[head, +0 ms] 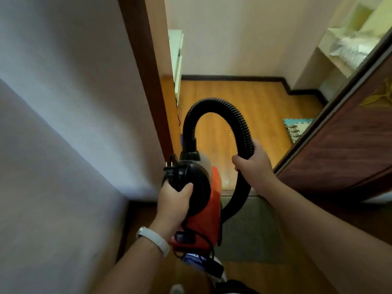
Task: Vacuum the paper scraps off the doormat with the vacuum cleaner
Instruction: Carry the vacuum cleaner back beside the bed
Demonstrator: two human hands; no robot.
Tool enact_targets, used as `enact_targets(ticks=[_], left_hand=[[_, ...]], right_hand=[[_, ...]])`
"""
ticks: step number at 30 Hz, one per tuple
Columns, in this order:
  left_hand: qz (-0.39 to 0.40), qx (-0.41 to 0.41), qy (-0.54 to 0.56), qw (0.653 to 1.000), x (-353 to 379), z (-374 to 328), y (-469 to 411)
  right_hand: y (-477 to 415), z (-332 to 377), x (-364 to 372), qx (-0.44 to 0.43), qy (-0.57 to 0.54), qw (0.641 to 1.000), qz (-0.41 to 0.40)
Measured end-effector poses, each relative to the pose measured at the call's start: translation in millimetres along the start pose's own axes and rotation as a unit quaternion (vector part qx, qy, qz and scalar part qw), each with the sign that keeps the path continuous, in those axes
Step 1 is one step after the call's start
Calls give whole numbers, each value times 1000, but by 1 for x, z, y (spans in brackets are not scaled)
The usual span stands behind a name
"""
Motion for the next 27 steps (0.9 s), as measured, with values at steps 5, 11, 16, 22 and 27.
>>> enact_targets(ticks=[5,11,16,22,27], left_hand=[[21,69,7,997,-13,-52,26],[55,178,-2,983,-30,-119,58],[103,218,20,970,-19,-161,87],[107,227,33,968,15,-189,129],[125,220,19,967,74,-191,167]], right_hand=[[55,31,-20,-31,-69,995,-65],[112,12,-33,-21,-139,981,-133],[142,-37,-47,47,-95,975,-197],[187,-143,-64,133,-209,963,-111],[206,-157,-118,225,-188,941,-168]])
Point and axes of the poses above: each hand's wrist, its own y-axis away from the middle knuckle, its own x-axis out of the palm, z = x × y, the point moved 4 cm from there along -y, towards the middle knuckle, and after that the axes turned 4 degrees about -y, right-handed, at the moved point
